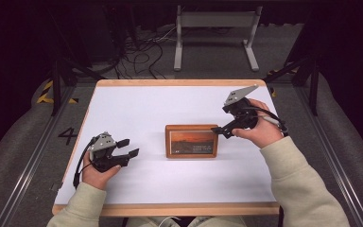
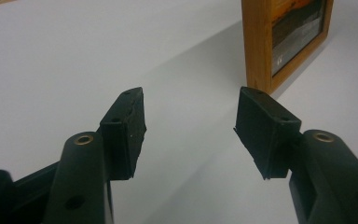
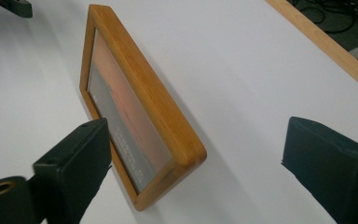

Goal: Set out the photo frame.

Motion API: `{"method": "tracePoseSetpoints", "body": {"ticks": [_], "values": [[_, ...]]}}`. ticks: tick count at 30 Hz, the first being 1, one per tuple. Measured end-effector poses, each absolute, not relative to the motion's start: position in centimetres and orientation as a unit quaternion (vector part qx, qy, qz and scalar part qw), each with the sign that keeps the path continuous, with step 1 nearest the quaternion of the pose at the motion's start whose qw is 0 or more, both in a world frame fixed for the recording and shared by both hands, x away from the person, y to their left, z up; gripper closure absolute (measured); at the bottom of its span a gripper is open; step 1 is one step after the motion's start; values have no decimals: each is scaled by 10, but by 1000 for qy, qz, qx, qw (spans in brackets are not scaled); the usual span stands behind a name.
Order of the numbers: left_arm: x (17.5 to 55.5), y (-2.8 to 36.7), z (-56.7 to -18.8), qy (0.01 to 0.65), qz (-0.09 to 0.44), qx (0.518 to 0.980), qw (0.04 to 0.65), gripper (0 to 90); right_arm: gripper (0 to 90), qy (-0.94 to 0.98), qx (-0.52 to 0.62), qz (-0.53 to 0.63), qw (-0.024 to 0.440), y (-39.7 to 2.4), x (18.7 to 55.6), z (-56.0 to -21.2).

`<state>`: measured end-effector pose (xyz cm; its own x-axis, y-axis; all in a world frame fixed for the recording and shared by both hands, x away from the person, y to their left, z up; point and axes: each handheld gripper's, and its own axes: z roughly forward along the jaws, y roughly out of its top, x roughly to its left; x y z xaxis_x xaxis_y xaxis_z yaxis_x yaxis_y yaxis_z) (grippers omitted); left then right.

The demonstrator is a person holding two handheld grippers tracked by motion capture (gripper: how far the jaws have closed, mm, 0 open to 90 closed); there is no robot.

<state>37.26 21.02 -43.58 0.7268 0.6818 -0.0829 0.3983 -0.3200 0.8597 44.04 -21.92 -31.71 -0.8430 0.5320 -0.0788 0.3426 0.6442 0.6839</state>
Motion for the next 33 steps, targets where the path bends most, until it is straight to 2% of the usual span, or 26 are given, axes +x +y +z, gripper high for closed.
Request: {"method": "tracePoseSetpoints", "body": {"ticks": [3, 16, 23, 24, 26, 33], "values": [[370, 211, -435, 334, 146, 801, 475, 420, 51, 883, 260, 363, 141, -232, 431, -319], [365, 215, -434, 333, 145, 801, 477, 409, 45, 849, 295, 407, 164, -278, 399, -357], [367, 217, -438, 338, 144, 798, 478, 409, 55, 821, 331, 429, 181, -301, 393, -399], [367, 217, -438, 341, 142, 797, 478, 409, 66, 808, 339, 440, 198, -307, 391, -412], [367, 217, -438, 340, 142, 797, 478, 409, 65, 804, 346, 442, 195, -313, 392, -425], [369, 216, -440, 342, 139, 798, 476, 408, 57, 803, 359, 433, 197, -316, 391, -442]]}}
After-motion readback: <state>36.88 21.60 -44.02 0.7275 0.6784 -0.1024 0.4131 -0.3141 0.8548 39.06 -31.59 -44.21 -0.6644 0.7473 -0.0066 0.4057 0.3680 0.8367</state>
